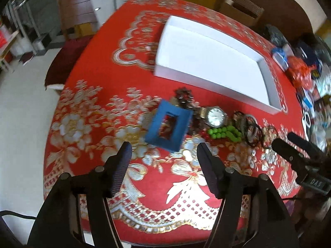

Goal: Organize jewelry
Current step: 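Close the left tool on the blue clip while the right tool grasps the dark bead bracelet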

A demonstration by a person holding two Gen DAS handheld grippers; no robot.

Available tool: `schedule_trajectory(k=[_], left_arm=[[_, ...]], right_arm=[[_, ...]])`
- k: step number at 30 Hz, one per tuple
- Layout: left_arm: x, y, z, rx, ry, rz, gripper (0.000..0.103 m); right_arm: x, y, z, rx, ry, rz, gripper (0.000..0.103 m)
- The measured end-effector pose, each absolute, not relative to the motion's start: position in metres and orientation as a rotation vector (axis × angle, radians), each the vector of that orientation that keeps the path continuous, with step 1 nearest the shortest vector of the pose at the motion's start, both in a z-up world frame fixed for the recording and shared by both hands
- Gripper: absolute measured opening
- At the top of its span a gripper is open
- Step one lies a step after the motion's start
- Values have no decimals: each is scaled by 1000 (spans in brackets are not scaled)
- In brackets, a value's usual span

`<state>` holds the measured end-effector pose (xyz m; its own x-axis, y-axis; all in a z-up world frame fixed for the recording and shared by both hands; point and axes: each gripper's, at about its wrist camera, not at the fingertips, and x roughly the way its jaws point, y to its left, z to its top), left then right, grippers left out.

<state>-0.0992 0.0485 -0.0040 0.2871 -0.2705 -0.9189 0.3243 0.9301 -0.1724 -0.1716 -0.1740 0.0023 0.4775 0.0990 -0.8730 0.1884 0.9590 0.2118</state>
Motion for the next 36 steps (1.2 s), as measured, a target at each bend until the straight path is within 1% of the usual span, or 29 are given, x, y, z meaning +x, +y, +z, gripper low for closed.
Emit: schedule_trajectory(k=[2, 11, 15, 17, 19, 20, 21, 22, 23, 25, 27, 36], left_arm=[[-97, 39, -9, 98, 1222, -402, 69], [-73, 25, -33, 184, 1250, -362, 69], [-66, 24, -41, 181, 1265, -354, 69], [-64, 25, -45, 185, 1269, -351, 69], [-63, 25, -46, 182, 1268, -354, 69], [-63, 25, -47, 182, 1264, -355, 69], [-63, 25, -47, 181, 1260, -359, 67], [-63, 25, -47, 174, 1256, -365, 63], [-63, 25, -47, 163, 1257, -376, 50], [-61, 27, -47, 174, 1243, -347, 50], [-62, 32, -44, 175, 1225, -328, 50], [-66, 62, -31, 127, 1199, -253, 49]], right_arm=[[-171, -173, 2, 299, 1078, -44, 103], [-163, -175, 1, 248, 1081, 7, 103], [-161, -183, -3, 296, 1093, 44, 98], [-159, -180, -6, 300, 1103, 64, 94], [-154, -175, -8, 294, 1116, 86, 85], [-150, -172, -8, 285, 1122, 98, 84], [-147, -168, -8, 276, 1121, 108, 82], [-144, -166, -7, 269, 1118, 117, 79], [-139, -162, -6, 265, 1114, 136, 76], [-132, -156, -6, 272, 1112, 169, 60], [-118, -147, -7, 284, 1110, 215, 53], [-56, -96, -29, 260, 1161, 321, 53]])
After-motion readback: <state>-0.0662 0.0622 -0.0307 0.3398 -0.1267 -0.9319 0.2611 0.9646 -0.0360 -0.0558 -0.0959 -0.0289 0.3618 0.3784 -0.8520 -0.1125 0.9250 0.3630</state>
